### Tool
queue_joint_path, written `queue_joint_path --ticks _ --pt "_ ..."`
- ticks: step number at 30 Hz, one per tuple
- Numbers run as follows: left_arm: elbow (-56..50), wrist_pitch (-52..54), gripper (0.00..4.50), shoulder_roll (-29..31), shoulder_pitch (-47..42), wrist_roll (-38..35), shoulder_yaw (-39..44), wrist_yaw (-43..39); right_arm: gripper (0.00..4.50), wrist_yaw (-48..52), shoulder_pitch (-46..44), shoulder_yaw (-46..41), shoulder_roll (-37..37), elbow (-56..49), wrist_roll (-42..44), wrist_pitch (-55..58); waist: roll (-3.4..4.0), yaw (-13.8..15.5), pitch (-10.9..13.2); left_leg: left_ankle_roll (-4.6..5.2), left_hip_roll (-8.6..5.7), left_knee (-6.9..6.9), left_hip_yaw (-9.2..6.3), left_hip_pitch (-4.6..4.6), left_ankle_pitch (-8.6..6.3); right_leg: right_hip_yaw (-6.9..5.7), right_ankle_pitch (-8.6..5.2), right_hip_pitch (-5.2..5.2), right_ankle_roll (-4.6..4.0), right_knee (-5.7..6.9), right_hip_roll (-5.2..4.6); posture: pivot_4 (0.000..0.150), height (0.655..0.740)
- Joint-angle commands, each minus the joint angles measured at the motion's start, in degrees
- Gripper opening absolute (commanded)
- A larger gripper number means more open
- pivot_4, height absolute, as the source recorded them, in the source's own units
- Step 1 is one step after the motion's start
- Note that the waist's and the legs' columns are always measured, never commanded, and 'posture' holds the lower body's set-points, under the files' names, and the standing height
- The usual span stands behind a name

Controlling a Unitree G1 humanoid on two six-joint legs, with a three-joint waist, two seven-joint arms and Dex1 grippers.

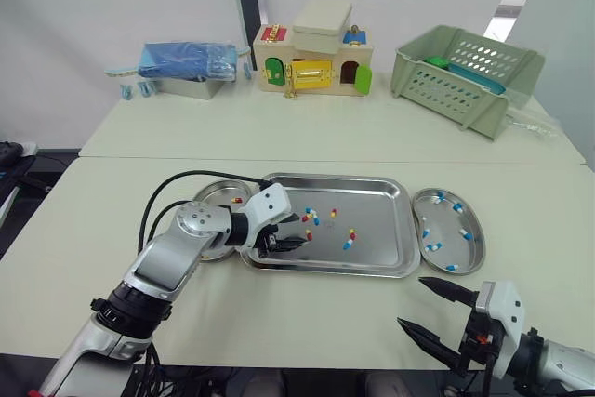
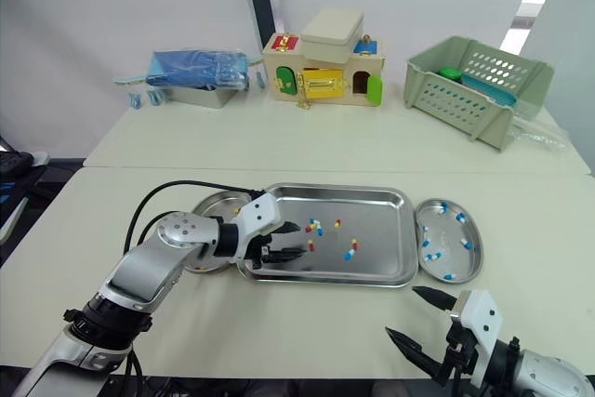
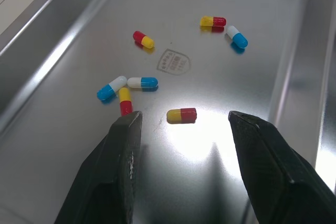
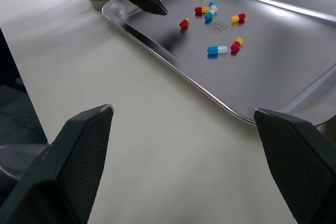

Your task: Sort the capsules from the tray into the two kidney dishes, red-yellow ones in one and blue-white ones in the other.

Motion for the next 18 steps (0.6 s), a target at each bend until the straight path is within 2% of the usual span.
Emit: queue_joint_path --ticks 1,18 --pt "-0.7 -0.1 2.64 -0.8 -0.2 1.1 -0.3 0.9 4.50 -0.5 0.1 0.3 0.0 -2.4 0.4 0.2 0.00 0.0 0.0 0.00 0.00 0.00 0.00 0.00 0.00 0.00 0.00 0.00 0.00 0.00 0.00 0.150 0.7400" --pt "3.5 -0.6 2.64 -4.5 -2.4 4.5 -3.3 0.7 4.50 -2.3 0.9 2.3 0.7 -3.1 -0.4 -0.2 0.00 0.0 0.0 0.00 0.00 0.00 0.01 0.01 0.00 0.00 0.00 0.00 0.00 0.00 0.00 0.150 0.7400"
